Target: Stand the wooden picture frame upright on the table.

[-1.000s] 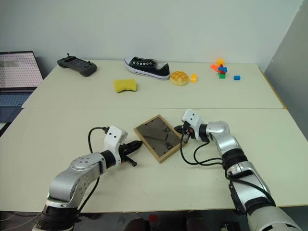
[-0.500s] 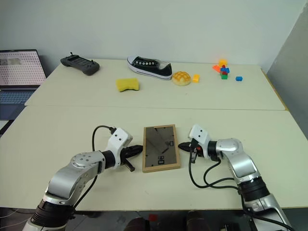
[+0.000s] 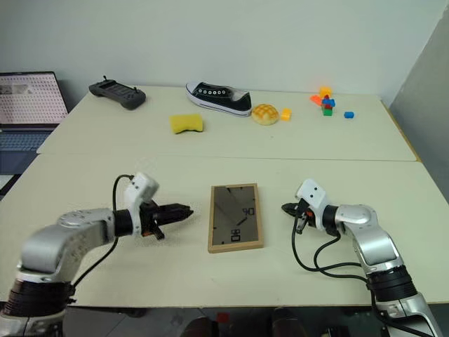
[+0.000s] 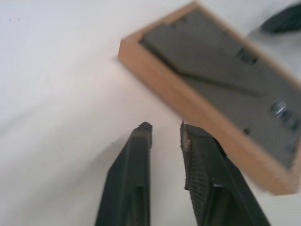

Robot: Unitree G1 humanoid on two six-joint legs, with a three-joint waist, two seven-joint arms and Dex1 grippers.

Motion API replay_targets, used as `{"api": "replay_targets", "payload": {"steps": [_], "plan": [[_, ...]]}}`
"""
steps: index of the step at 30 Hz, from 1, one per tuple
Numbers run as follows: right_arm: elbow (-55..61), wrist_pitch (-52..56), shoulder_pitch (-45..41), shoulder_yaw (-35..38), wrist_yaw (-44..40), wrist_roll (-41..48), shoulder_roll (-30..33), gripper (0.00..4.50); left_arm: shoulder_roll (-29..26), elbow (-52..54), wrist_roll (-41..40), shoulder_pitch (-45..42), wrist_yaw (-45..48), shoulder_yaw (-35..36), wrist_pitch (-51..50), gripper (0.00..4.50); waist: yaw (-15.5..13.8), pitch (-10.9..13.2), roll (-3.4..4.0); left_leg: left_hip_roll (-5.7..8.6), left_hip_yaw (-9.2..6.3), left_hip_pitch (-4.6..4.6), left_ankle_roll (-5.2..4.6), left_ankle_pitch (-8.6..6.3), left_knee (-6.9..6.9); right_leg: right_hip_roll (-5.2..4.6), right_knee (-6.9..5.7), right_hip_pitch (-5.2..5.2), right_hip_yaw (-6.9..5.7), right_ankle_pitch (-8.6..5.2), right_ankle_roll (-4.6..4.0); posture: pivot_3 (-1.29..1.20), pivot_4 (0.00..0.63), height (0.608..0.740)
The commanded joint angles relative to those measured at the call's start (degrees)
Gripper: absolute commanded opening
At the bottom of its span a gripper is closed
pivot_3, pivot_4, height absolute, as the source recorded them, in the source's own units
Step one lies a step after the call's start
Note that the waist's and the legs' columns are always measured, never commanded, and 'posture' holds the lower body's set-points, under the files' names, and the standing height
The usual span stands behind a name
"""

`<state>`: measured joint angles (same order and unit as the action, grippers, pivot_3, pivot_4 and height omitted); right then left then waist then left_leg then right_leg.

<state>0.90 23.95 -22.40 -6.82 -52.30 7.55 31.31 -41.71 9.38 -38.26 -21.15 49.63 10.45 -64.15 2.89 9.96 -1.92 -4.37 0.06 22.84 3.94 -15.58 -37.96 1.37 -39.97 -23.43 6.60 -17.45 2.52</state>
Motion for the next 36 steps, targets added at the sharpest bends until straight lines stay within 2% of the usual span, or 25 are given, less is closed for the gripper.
{"api": "replay_targets", "payload": {"steps": [1, 5, 9, 13, 20, 25, 31, 36], "plan": [[-1.22, -2.79, -1.56, 0.16, 0.41, -0.13, 0.04, 0.0, -0.23, -9.3, -11.9, -6.66, 2.86, 7.16, -24.08, 1.99, 0.08, 0.0, 0.0, 0.0, -0.04, 0.02, 0.0, 0.0, -0.02, 0.0, 0.0, 0.0, -0.04, 0.0, 0.0, 0.0, 0.15, 0.74], [-1.28, -4.91, -1.07, -1.43, -0.64, -1.16, 0.86, 0.0, -0.5, -17.32, -13.55, -10.12, 0.2, 5.18, -28.35, 2.86, 0.31, 0.0, 0.0, 0.03, -0.18, 0.01, -0.01, 0.0, -0.02, 0.01, 0.0, 0.02, -0.14, 0.0, 0.0, 0.0, 0.15, 0.74], [0.9, -5.06, 0.66, -2.65, -2.05, -0.73, 1.33, 0.0, -0.11, -17.27, -15.33, -8.76, -0.33, 0.33, -28.35, 3.71, 0.3, 0.0, 0.01, 0.01, -0.23, 0.01, 0.02, 0.01, -0.01, -0.01, -0.02, 0.02, -0.16, -0.01, -0.02, 0.0, 0.15, 0.74], [2.66, -4.55, 1.32, -4.62, -1.52, -0.9, -0.14, 0.0, 2.93, -17.26, -14.32, -7.83, -1.44, -1.66, -28.35, 4.48, 0.21, 0.0, 0.01, 0.0, -0.24, 0.0, 0.07, 0.04, -0.02, -0.01, -0.05, 0.02, -0.17, -0.01, -0.03, 0.0, 0.15, 0.74], [3.51, -3.16, -0.15, -8.29, 2.51, -2.57, -5.87, 0.0, 10.14, -19.29, -10.22, -5.91, -4.7, -4.49, -22.66, 4.48, -0.12, -0.17, 0.27, 0.04, -0.24, -0.02, 0.15, 0.09, -0.05, -0.05, -0.05, 0.06, -0.17, -0.01, -0.03, 0.0, 0.15, 0.74], [3.58, -2.69, -0.42, -9.18, 3.85, -3.07, -7.45, 0.0, 12.63, -22.64, -8.81, -7.05, -3.76, -5.65, -18.6, 4.48, -1.46, -0.41, 0.47, 0.48, -0.39, -0.07, 0.06, 0.05, -0.09, -0.45, -0.03, 0.23, -0.26, -0.02, -0.02, 0.0, 0.15, 0.74], [1.65, -3.95, -0.23, -8.37, 4.42, -3.63, -6.53, 0.0, 13.05, -21.78, -8.87, -7.29, -3.01, -6.54, -16.86, 4.48, -1.61, -0.48, 0.57, 0.68, -0.78, 0.0, 0.04, 0.06, -0.15, -0.58, 0.0, 0.36, -0.54, -0.04, 0.02, 0.0, 0.15, 0.74], [0.73, -4.85, -0.07, -7.72, 5.15, -4.02, -6.08, 0.0, 12.18, -22.01, -9.22, -6.56, -1.77, -5.81, -16.18, 3.58, -1.38, -0.49, 0.58, 0.68, -0.99, 0.03, 0.04, 0.08, -0.15, -0.57, 0.01, 0.42, -0.72, -0.04, 0.02, 0.0, 0.15, 0.74]]}}
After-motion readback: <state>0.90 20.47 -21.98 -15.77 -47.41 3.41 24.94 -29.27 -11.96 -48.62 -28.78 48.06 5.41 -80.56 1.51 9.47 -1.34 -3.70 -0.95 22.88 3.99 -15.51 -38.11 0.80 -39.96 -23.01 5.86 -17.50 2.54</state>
